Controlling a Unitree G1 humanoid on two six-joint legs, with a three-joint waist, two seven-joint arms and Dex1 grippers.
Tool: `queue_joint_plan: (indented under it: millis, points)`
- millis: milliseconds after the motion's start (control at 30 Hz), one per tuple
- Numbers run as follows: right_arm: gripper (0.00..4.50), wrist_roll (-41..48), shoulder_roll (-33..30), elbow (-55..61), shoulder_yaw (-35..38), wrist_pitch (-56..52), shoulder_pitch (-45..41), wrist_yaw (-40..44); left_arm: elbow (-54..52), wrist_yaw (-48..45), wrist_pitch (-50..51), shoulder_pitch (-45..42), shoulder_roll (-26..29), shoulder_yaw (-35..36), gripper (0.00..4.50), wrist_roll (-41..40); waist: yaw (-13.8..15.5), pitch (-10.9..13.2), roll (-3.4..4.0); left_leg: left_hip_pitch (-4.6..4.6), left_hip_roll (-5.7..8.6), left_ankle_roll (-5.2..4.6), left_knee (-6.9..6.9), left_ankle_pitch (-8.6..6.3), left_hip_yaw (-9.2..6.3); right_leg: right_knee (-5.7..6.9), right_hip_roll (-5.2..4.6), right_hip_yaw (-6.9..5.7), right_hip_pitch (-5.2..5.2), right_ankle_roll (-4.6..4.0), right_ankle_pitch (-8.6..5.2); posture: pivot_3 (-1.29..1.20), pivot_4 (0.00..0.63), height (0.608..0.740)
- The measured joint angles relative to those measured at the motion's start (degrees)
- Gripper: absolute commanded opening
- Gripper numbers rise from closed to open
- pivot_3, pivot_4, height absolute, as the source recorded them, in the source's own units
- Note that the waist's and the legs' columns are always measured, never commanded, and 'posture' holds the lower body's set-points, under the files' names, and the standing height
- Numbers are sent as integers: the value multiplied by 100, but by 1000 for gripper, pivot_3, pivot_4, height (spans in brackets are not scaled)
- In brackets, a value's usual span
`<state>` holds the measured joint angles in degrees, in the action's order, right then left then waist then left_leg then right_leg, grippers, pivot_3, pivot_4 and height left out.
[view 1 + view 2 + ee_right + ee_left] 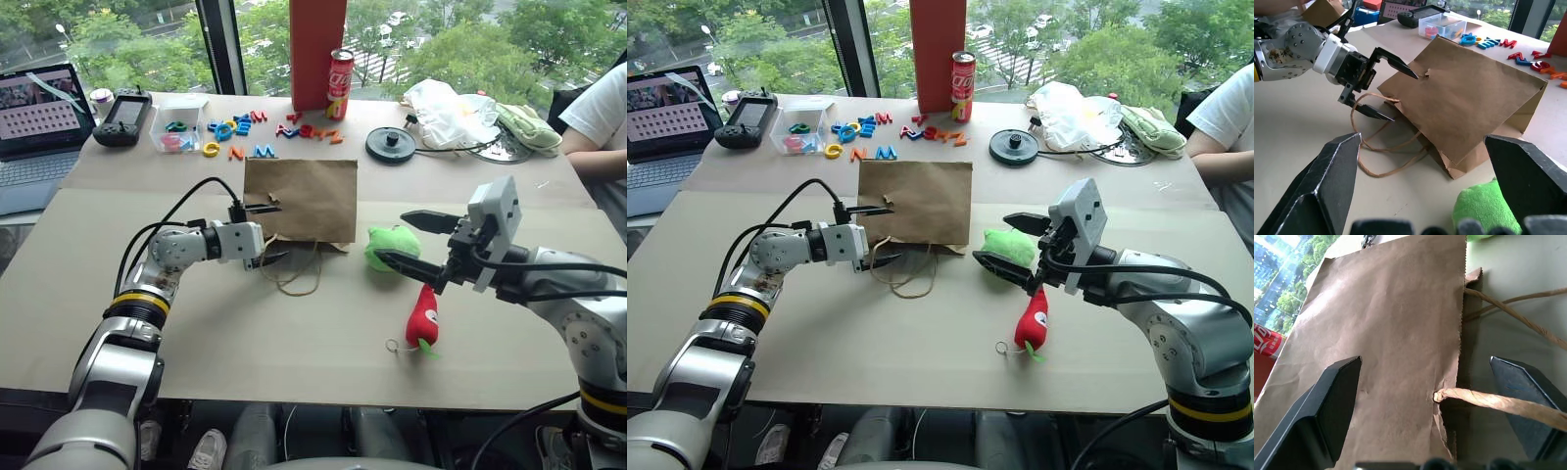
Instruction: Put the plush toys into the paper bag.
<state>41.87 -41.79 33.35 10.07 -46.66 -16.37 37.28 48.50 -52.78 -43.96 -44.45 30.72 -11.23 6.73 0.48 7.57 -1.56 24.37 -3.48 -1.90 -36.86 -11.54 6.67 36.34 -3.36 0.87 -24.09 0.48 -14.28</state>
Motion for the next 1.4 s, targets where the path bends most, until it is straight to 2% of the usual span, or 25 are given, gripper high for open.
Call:
queue_joint_plan:
  millis: [300,600,733,933,1167,1267,1400]
  points:
    - [4500,-1,33,48,-3,0,93,-190,263,-380,-164,-2,-1,-4,43,-39,15,0,0,1,1,0,-4,0,-3,0,-1,-2,2,1,1,0,150,739]
    - [4500,-13,52,48,-47,0,93,-280,277,-537,-120,-20,-1,6,43,-199,13,0,0,1,1,0,-4,0,-4,0,0,-2,2,2,1,0,150,739]
    - [4500,-115,52,48,-225,1,108,-327,-258,-941,318,-1,10,84,43,-660,8,0,0,1,0,0,-5,0,-5,1,0,-2,2,2,1,0,150,739]
    - [4500,-296,303,99,-723,0,143,-544,-2007,-1588,2056,565,324,273,43,-1641,-60,0,1,-3,-5,0,-8,1,-18,23,4,3,-2,2,0,0,150,739]
    - [4500,-532,812,207,-1409,-177,142,-995,-3663,-1492,3959,1117,542,431,43,-2189,-86,0,1,-14,-5,2,-21,3,-19,39,4,5,4,3,-1,0,150,739]
    - [3808,-711,1177,92,-1727,-262,73,-1269,-3973,-1338,4463,1123,538,524,0,-2292,-95,0,1,-17,-4,2,-22,3,-20,42,6,6,5,2,-1,0,150,739]
    - [2430,-974,1551,-235,-1907,-307,-53,-1608,-4155,-1194,4920,1108,506,622,0,-2476,-104,0,1,-13,-2,2,-20,3,-19,42,5,7,0,2,-1,0,150,739]
